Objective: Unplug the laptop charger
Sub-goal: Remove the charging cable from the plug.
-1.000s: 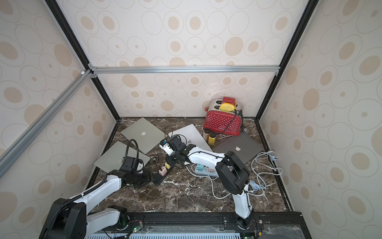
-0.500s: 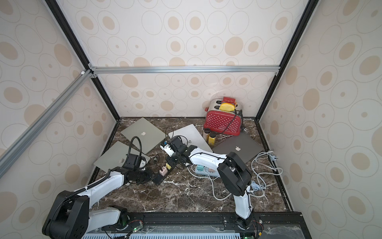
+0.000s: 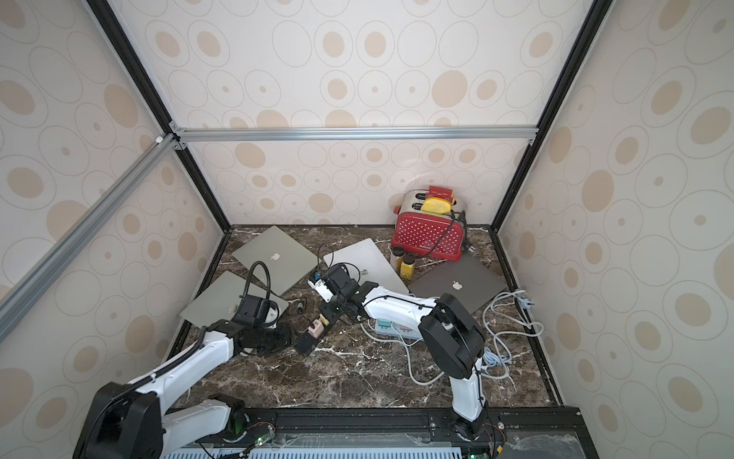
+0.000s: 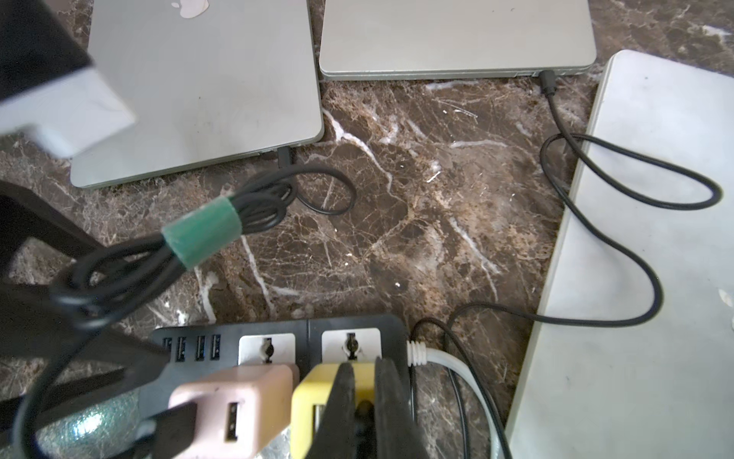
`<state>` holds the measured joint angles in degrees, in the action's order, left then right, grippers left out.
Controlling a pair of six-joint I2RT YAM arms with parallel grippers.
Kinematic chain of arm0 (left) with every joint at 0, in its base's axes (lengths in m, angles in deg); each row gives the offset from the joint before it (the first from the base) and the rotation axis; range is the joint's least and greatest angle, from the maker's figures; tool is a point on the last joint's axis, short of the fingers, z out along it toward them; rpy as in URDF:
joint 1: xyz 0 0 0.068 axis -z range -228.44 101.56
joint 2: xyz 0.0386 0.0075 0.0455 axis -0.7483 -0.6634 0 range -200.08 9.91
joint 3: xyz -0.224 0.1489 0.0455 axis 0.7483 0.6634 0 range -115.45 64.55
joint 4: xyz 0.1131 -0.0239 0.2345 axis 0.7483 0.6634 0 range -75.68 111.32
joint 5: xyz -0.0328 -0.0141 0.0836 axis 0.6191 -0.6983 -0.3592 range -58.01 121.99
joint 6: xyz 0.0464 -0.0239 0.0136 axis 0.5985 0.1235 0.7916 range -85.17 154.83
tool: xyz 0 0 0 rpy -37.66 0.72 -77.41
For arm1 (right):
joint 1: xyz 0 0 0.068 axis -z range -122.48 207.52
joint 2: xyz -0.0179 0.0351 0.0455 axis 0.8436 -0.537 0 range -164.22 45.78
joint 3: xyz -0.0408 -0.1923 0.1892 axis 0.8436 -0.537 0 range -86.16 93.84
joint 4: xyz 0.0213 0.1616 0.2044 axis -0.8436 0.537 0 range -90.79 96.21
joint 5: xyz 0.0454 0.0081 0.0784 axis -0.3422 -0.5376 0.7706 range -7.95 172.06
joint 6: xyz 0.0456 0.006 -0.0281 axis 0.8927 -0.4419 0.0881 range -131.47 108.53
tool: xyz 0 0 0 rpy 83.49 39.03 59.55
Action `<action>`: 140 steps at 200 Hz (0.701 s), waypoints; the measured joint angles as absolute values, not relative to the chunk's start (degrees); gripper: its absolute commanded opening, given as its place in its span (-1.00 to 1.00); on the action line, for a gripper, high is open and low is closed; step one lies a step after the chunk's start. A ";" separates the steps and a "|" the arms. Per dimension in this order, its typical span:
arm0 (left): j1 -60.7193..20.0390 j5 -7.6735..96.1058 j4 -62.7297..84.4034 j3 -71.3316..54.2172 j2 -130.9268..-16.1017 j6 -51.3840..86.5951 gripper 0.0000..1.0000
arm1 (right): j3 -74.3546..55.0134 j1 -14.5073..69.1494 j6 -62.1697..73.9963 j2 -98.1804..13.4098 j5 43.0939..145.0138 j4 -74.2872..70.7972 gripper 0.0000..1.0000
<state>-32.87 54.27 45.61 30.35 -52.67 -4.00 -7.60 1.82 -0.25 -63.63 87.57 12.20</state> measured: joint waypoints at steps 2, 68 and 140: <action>-32.87 54.23 46.50 29.67 -52.13 -3.76 0.42 | -7.62 1.82 -0.23 -63.63 87.57 12.18 -1.00; -32.78 57.20 47.75 9.50 -58.70 3.65 0.24 | -8.82 1.82 0.58 -63.19 87.75 10.67 -1.00; -32.80 61.90 47.36 4.15 -73.83 12.61 0.17 | -10.81 1.82 1.74 -62.34 88.36 8.33 -1.00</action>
